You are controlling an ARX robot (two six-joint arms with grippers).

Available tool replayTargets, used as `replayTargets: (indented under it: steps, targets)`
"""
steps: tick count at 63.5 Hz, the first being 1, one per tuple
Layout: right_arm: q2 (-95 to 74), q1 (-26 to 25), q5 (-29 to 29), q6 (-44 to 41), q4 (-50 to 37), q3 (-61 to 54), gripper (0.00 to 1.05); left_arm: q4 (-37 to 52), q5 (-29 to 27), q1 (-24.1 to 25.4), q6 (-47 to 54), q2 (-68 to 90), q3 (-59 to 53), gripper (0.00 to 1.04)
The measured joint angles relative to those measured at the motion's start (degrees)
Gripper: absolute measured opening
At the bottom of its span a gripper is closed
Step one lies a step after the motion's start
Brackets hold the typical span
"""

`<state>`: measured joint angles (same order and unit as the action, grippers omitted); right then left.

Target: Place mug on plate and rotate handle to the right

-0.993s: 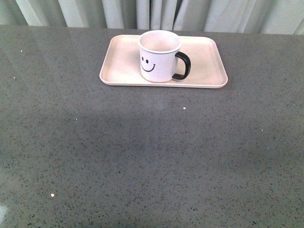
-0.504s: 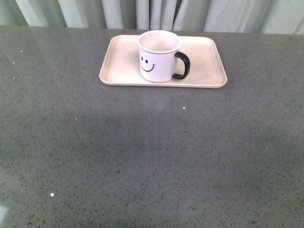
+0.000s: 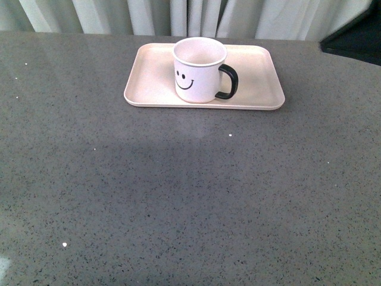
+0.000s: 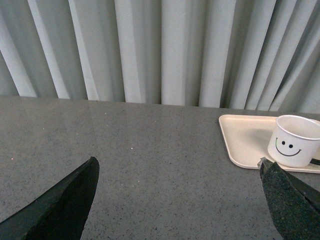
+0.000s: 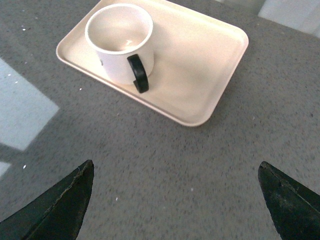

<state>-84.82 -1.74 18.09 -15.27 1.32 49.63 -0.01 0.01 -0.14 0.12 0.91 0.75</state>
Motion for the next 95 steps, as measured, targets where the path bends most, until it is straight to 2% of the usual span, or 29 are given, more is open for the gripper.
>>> replayTargets:
  steps: [15,29,49,86,91,95]
  targets:
    - [-19.6,5.9,-3.2,6.1,6.4,20.6,0.96,0.0,0.0,0.0,0.0,0.0,0.0,0.95]
    - [-36.2,8.6,-7.4,10.9,15.6,41.4,0.96,0.0,0.0,0.0,0.0,0.0,0.0,0.95]
    - [-46.8,10.9,-9.5,14.8,23.8,58.1,0.96,0.0,0.0,0.0,0.0,0.0,0.0,0.96]
    - [-53.6,12.8,-11.1,16.8,27.8,65.4,0.95,0.0,0.0,0.0,0.0,0.0,0.0,0.95]
    - [-53.6,12.8,-11.3,17.0,28.0,65.5,0.93,0.0,0.0,0.0,0.0,0.0,0.0,0.95]
    - [-53.9,12.8,-11.3,17.0,28.0,65.7,0.87,0.0,0.0,0.0,0.0,0.0,0.0,0.95]
